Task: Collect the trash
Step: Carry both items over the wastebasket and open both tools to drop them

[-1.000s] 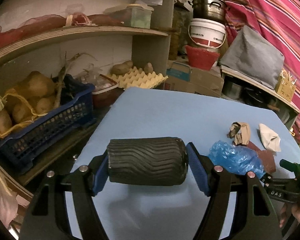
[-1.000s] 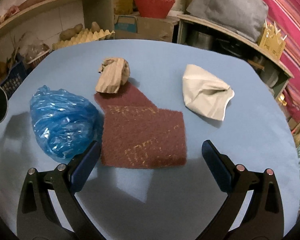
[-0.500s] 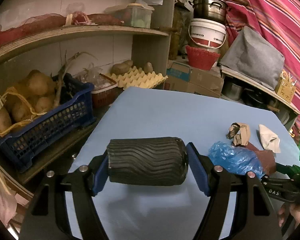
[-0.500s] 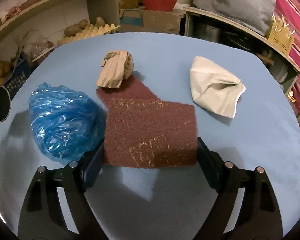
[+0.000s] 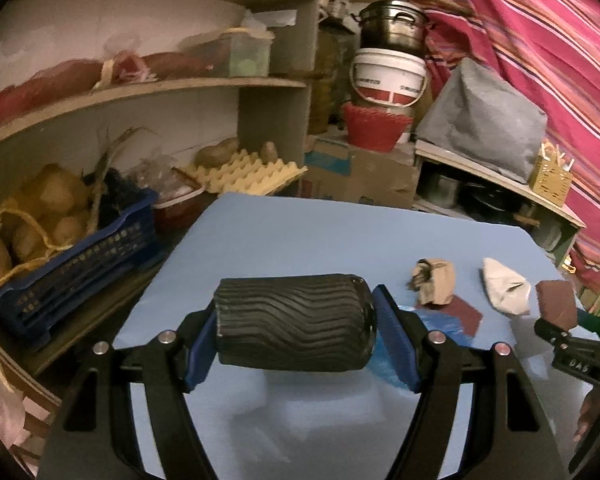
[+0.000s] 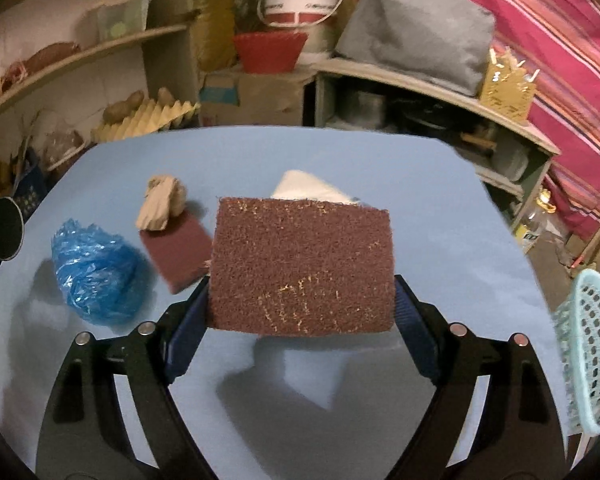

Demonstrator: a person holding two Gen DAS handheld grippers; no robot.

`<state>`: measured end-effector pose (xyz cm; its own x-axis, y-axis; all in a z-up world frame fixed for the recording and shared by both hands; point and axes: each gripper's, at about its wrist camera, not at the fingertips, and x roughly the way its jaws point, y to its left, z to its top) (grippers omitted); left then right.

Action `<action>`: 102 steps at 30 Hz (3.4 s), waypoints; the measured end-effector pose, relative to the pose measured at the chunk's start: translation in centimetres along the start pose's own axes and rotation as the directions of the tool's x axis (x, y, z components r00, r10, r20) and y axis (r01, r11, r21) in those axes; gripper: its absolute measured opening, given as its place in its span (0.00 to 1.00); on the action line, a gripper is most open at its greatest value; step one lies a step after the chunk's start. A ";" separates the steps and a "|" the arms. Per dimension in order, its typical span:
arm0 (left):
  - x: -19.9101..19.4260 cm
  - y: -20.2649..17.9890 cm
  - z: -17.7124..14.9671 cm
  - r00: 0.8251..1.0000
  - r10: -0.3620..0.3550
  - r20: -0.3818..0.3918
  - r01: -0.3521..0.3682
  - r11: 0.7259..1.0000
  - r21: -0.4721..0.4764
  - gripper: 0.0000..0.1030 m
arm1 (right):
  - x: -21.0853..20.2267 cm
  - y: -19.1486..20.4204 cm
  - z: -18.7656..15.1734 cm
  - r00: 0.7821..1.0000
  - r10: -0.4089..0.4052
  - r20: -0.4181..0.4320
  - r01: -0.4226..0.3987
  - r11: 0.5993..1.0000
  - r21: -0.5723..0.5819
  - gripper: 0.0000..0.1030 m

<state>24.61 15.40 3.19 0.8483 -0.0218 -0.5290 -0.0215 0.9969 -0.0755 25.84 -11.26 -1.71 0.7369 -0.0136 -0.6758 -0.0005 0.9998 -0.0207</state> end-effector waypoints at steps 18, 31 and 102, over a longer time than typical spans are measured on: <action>-0.2 -9.7 0.2 0.996 -0.093 0.014 0.091 0.991 0.094 0.69 | -4.7 -13.8 -2.5 0.992 -0.119 0.030 0.115 0.985 0.130 0.82; -1.7 -16.6 -0.7 0.990 -0.139 0.018 0.135 0.977 0.165 0.69 | -7.0 -20.2 -4.1 0.988 -0.147 0.040 0.136 0.971 0.197 0.82; -3.5 -45.9 -2.7 0.885 -0.456 -0.094 0.463 0.843 0.273 0.89 | -11.3 -39.7 -11.1 0.963 -0.268 -0.027 0.252 0.860 0.443 0.96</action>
<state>21.23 -30.44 6.21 0.7109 -0.4807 -0.5135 0.5192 0.8511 -0.0778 10.01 -50.96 -1.40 0.6917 -0.2816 -0.6651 0.4849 0.8635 0.1387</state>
